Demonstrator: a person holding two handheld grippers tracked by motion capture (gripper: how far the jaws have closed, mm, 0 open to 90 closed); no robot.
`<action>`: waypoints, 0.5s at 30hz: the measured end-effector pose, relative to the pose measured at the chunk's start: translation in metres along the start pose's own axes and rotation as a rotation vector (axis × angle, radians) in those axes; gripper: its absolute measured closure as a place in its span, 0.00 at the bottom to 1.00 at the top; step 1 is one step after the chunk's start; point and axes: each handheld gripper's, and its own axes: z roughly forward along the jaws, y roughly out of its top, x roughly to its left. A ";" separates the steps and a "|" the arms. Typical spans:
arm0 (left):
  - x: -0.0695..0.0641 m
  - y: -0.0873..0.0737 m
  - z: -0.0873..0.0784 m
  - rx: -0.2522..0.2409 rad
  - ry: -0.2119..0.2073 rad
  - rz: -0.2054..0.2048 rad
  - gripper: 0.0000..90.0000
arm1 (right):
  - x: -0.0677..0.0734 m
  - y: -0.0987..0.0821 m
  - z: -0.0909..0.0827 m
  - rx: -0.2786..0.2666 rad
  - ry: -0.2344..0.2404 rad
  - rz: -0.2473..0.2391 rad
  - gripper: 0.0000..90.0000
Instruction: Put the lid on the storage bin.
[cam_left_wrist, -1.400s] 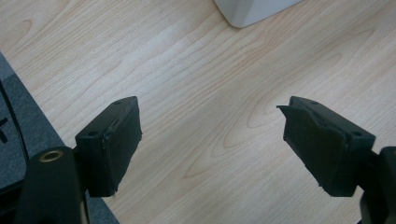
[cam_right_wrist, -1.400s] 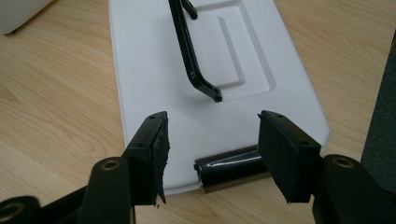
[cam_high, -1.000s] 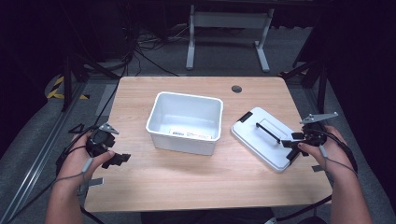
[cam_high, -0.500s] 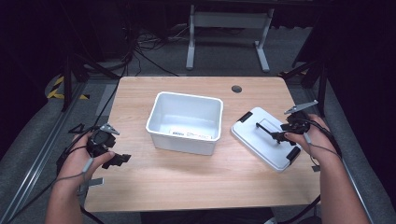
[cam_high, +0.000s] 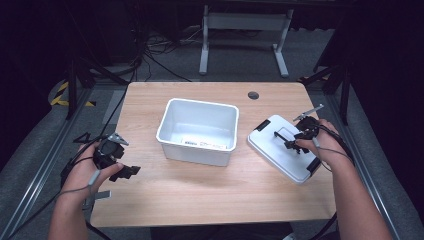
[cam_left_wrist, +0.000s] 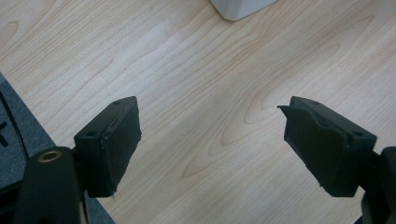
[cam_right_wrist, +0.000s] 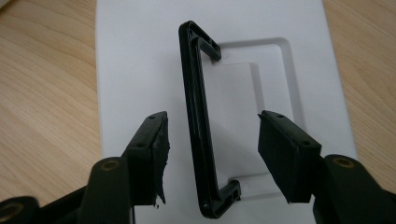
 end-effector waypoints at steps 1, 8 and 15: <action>0.000 0.000 0.000 0.000 0.000 0.001 0.21 | 0.000 0.001 0.002 0.010 -0.001 0.002 0.51; -0.001 0.001 0.001 0.002 -0.005 0.008 0.21 | 0.000 0.006 0.009 0.073 -0.025 -0.042 0.71; 0.000 0.001 0.002 0.006 -0.007 0.011 0.21 | 0.003 0.012 0.006 0.087 -0.076 -0.121 0.94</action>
